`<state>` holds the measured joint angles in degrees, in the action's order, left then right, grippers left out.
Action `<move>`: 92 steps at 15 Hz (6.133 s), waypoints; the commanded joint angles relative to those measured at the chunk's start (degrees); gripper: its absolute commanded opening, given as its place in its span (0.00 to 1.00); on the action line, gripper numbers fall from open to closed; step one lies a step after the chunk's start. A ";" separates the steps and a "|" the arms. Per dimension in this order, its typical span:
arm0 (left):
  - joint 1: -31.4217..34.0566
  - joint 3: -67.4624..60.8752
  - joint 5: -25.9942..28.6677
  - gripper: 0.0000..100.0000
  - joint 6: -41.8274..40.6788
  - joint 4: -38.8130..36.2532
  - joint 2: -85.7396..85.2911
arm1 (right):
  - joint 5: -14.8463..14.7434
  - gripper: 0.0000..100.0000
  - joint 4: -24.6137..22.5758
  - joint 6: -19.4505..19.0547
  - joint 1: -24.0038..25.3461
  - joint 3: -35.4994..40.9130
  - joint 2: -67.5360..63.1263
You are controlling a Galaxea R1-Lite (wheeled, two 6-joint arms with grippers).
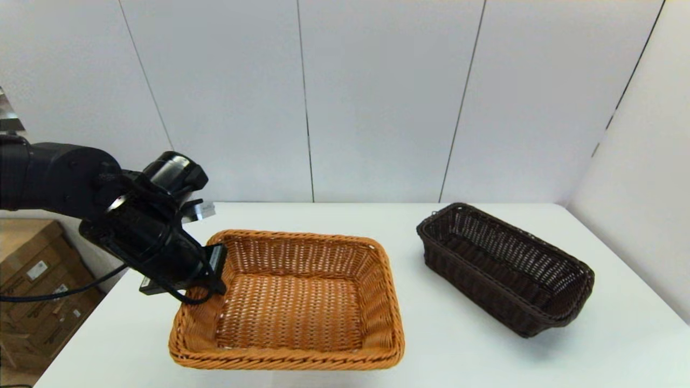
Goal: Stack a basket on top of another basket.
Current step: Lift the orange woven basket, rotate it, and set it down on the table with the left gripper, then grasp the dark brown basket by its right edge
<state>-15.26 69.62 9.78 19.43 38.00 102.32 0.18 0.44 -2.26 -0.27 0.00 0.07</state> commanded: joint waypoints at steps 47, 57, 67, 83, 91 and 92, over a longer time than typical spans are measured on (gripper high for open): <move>1.55 12.56 4.11 1.00 -0.71 1.90 9.57 | 0.34 1.00 0.00 -0.38 0.00 0.00 -0.07; 14.91 -4.23 4.46 1.00 -9.24 7.53 -25.59 | 0.26 1.00 0.00 -0.38 0.00 0.00 -0.07; 15.00 -20.05 3.93 1.00 -8.36 12.89 -65.67 | 0.26 1.00 0.00 -0.29 0.00 0.00 0.01; 13.59 -32.71 0.24 1.00 -8.36 6.30 -88.69 | 0.17 1.00 0.00 -0.12 0.00 0.00 -0.07; 15.00 -50.11 -3.89 1.00 -14.42 -11.37 -101.09 | 0.17 1.00 0.00 -0.21 0.00 0.00 -0.07; 15.00 -53.45 -5.29 1.00 -14.51 -16.82 -101.09 | 0.08 1.00 0.00 -0.12 0.00 0.00 0.01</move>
<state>-0.27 22.65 7.16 5.62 31.42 3.06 0.29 0.44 -2.39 -0.27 0.00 0.07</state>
